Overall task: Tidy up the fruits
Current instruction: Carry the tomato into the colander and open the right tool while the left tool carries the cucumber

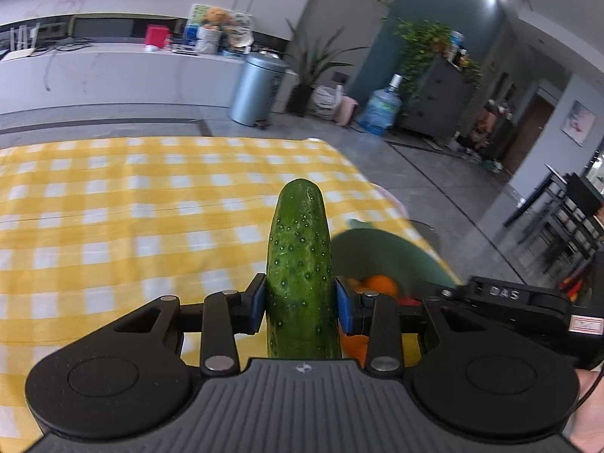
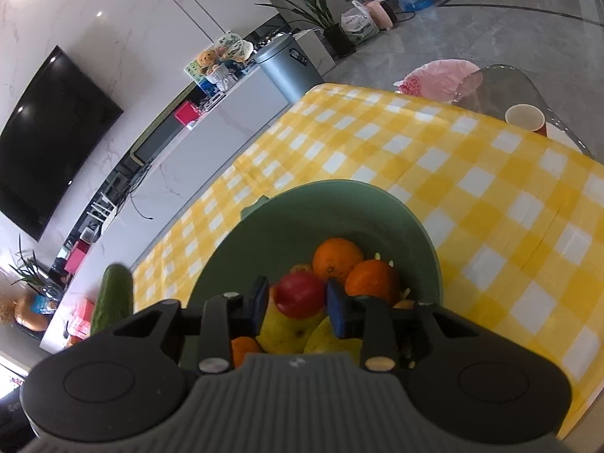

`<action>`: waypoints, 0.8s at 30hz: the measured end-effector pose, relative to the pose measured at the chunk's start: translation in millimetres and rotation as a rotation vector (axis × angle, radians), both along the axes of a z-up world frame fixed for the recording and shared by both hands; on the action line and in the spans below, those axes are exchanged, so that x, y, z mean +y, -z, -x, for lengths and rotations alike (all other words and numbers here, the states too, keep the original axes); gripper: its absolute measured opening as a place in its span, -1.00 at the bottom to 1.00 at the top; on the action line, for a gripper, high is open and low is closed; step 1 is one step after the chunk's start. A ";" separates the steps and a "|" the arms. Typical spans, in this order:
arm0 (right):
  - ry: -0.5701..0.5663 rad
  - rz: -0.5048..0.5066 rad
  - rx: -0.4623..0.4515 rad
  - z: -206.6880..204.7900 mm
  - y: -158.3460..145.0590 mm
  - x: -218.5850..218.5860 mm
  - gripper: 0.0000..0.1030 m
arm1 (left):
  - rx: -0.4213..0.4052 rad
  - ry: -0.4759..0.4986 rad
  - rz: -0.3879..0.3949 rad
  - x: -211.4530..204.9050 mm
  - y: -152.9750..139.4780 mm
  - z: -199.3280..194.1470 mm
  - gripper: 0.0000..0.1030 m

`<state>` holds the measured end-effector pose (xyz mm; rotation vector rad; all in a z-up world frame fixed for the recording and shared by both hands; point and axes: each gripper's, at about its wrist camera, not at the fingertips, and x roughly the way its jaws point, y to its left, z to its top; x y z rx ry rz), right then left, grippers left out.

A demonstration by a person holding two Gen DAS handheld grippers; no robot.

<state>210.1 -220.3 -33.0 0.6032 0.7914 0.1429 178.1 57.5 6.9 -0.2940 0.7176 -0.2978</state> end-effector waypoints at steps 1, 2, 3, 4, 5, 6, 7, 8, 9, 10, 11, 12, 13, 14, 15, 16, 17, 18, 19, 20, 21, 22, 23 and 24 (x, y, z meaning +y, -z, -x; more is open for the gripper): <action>0.005 -0.012 -0.011 2.1 -1.7 -1.9 -0.15 | 0.002 0.011 0.010 -4.8 -1.1 -0.9 -0.19; 0.018 -0.018 -0.024 5.3 -4.6 -5.5 -0.05 | 0.005 0.021 0.020 -8.3 -0.6 -2.8 -0.19; 0.035 -0.018 -0.045 10.1 -8.9 -9.1 0.13 | 0.006 0.036 0.024 -13.6 -1.1 -6.3 -0.19; 0.052 -0.018 -0.089 17.8 -15.3 -14.5 0.16 | 0.003 0.051 0.020 -19.7 -1.5 -8.8 -0.19; 0.068 -0.016 -0.130 23.5 -20.8 -19.8 0.17 | -0.001 0.064 0.010 -27.2 -2.0 -12.0 -0.19; 0.089 -0.013 -0.168 30.6 -26.4 -25.6 0.20 | -0.004 0.074 -0.002 -35.3 -2.2 -15.1 -0.19; 0.111 -0.013 -0.201 36.8 -31.0 -31.7 0.25 | -0.004 0.082 -0.012 -41.6 -1.9 -16.6 -0.19; 0.127 -0.018 -0.225 40.6 -34.3 -35.9 0.25 | -0.002 0.091 -0.023 -49.5 -0.3 -19.4 -0.19; 0.139 -0.029 -0.242 43.9 -35.7 -40.3 0.25 | 0.006 0.099 -0.037 -57.6 2.2 -24.2 -0.19; 0.147 -0.046 -0.247 45.8 -35.7 -44.5 0.25 | 0.019 0.102 -0.050 -64.6 4.6 -28.2 -0.19; 0.149 -0.064 -0.245 46.4 -34.9 -48.3 0.25 | 0.031 0.105 -0.062 -70.8 7.8 -31.6 -0.19; 0.150 -0.078 -0.239 46.3 -33.1 -51.0 0.25 | 0.042 0.107 -0.070 -76.8 11.5 -35.1 -0.19; 0.150 -0.086 -0.230 45.5 -31.5 -52.9 0.25 | 0.057 0.106 -0.072 -81.3 15.0 -37.3 -0.19; 0.149 -0.090 -0.219 43.9 -29.2 -54.0 0.25 | 0.072 0.107 -0.073 -86.1 18.3 -39.9 -0.19; 0.147 -0.091 -0.210 43.5 -27.9 -55.0 0.25 | 0.083 0.104 -0.074 -88.9 20.8 -39.5 -0.19; 0.145 -0.092 -0.202 42.7 -26.4 -56.3 0.25 | 0.093 0.099 -0.080 -92.6 24.5 -41.8 -0.19; 0.144 -0.093 -0.200 43.9 -25.3 -56.9 0.25 | 0.097 0.097 -0.094 -96.5 27.7 -43.7 -0.19; 0.142 -0.096 -0.198 45.2 -24.9 -57.7 0.25 | 0.099 0.094 -0.107 -97.7 29.1 -42.5 -0.19; 0.142 -0.102 -0.195 45.1 -24.2 -59.7 0.25 | 0.103 0.089 -0.124 -101.1 31.9 -44.0 -0.19; 0.143 -0.109 -0.196 45.9 -23.1 -60.7 0.25 | 0.111 0.082 -0.142 -104.3 35.4 -46.6 -0.19; 0.143 -0.117 -0.196 46.3 -21.7 -63.1 0.25 | 0.121 0.074 -0.147 -105.5 37.4 -44.5 -0.18; 0.146 -0.125 -0.195 46.6 -20.9 -65.0 0.25 | 0.119 0.070 -0.146 -105.7 37.8 -43.4 -0.18; 0.149 -0.130 -0.193 46.8 -20.0 -65.8 0.25 | 0.117 0.066 -0.150 -106.4 37.8 -42.5 -0.18; 0.150 -0.134 -0.189 46.5 -19.0 -66.7 0.25 | 0.114 0.065 -0.157 -107.3 37.7 -41.4 -0.18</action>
